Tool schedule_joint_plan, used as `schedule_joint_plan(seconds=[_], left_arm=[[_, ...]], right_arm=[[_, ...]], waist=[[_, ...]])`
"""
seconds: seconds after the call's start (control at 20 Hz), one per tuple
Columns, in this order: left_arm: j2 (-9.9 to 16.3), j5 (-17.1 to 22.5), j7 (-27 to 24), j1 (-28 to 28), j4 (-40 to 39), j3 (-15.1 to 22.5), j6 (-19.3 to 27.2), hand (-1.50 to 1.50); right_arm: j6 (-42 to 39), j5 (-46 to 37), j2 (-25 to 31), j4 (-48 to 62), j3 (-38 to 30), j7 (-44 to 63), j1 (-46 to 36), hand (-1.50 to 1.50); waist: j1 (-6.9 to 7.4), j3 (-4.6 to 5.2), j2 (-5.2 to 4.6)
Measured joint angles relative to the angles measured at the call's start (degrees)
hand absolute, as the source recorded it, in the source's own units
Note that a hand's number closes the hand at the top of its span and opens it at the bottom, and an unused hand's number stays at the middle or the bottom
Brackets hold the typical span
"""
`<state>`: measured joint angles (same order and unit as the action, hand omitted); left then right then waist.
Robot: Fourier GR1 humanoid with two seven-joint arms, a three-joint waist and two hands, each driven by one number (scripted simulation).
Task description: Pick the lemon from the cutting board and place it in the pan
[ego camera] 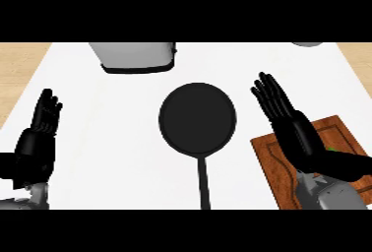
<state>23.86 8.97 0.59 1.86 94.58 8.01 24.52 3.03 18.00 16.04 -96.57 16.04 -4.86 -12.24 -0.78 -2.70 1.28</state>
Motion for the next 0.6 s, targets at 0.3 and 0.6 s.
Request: schedule_joint_plan(seconds=[0.3,0.6], left_arm=[[-5.1,5.0,3.2,-4.7,-3.1,0.4,-0.1,0.00],[-9.6,10.1,5.3,-8.7,-5.7,0.9,-1.4,0.00]], right_arm=[[1.6,3.2,4.4,2.3,-9.9,-1.7,8.8,1.50],[12.6,-9.9,8.6,4.0,-14.9,-10.5,21.3,-1.50]], waist=[[-1.36,2.10,-1.10],[-3.28,2.69,-0.96]])
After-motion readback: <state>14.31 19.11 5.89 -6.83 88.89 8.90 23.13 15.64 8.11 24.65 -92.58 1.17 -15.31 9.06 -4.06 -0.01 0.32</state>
